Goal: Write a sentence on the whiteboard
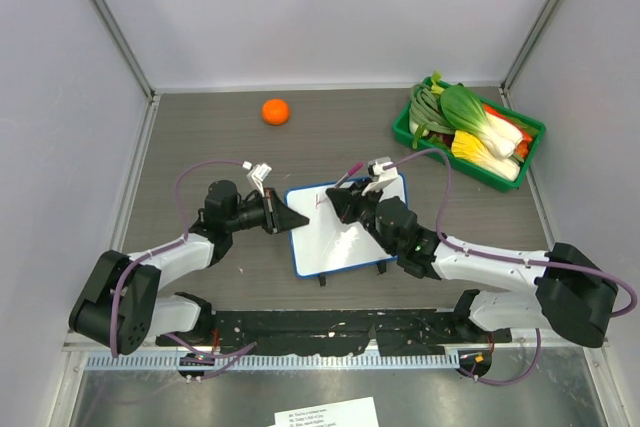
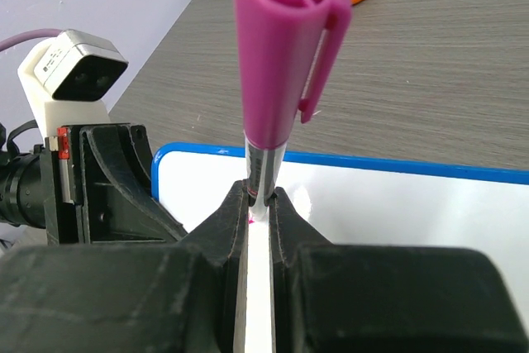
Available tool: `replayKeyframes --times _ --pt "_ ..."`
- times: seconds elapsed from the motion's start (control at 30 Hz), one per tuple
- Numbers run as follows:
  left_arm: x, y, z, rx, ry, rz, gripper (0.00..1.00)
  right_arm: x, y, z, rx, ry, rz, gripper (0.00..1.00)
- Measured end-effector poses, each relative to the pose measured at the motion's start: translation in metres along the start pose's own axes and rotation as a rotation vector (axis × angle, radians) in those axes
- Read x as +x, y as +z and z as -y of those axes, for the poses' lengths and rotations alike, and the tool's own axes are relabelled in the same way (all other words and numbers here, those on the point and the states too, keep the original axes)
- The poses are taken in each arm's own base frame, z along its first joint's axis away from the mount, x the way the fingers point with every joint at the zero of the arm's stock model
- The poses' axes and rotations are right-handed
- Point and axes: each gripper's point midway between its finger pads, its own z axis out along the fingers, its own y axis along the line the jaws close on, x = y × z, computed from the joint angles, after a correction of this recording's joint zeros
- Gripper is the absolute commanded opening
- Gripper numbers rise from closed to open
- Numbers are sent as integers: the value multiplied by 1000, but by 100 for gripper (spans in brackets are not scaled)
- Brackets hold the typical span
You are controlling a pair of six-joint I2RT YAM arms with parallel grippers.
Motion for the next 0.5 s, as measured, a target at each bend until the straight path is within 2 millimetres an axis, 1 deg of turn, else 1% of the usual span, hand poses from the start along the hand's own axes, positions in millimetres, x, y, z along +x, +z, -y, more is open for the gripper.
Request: replayKeyframes --times 0.33,0.5 --pt "0 0 0 2 2 0 0 -5 -2 4 23 0 14 1" --pt "0 0 0 3 2 0 0 -13 -5 1 14 9 32 1"
